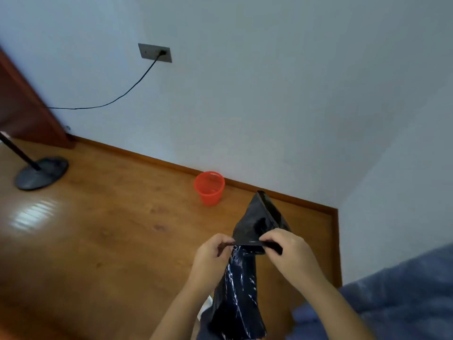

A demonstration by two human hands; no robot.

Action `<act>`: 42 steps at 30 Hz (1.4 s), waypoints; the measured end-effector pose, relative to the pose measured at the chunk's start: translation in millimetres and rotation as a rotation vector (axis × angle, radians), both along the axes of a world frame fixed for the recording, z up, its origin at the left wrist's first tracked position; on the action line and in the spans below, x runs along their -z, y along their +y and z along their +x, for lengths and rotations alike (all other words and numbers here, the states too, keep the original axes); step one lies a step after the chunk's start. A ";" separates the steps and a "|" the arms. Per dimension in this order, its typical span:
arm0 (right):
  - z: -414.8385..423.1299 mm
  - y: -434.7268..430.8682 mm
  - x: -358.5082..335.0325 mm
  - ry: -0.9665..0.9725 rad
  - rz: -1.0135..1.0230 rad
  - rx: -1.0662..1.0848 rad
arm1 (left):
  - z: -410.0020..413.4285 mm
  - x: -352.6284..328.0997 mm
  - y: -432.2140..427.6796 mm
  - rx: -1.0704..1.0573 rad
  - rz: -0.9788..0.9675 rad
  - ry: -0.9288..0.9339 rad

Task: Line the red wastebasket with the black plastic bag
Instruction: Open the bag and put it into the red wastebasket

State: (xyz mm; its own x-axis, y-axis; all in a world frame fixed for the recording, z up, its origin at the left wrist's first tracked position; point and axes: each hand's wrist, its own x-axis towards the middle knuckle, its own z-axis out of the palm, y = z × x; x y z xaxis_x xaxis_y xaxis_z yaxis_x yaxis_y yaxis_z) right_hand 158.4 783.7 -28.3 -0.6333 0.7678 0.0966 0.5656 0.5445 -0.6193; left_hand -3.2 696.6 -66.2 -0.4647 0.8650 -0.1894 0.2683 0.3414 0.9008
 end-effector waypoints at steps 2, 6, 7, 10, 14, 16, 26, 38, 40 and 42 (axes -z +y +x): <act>-25.0 27.1 5.9 -0.008 0.004 0.015 | -30.4 6.3 23.9 -0.015 0.000 0.004; -94.9 80.2 6.5 -0.036 -0.034 0.006 | -100.5 6.6 68.9 0.005 0.019 0.018; -115.1 91.3 4.0 -0.039 -0.049 -0.004 | -118.4 5.4 79.5 0.015 0.017 0.048; -175.1 119.8 -3.3 -0.017 -0.067 -0.047 | -164.2 1.3 110.9 0.074 0.019 0.143; -232.2 146.8 -6.0 0.040 -0.105 -0.074 | -200.2 -5.7 145.9 0.102 0.083 0.125; -247.3 158.1 -4.1 0.049 -0.114 -0.084 | -213.9 -3.6 158.1 0.086 0.088 0.085; -301.5 266.8 31.5 -0.029 -0.187 -0.147 | -298.4 11.7 238.3 0.036 0.022 -0.016; -391.5 383.9 32.7 0.084 -0.241 -0.238 | -361.1 -17.4 362.6 0.082 0.012 0.081; -393.5 393.4 32.3 0.068 -0.291 -0.215 | -366.0 -19.3 375.4 0.092 0.025 0.065; -392.6 403.3 33.3 0.050 -0.366 -0.166 | -375.4 -21.4 384.9 0.143 0.029 0.026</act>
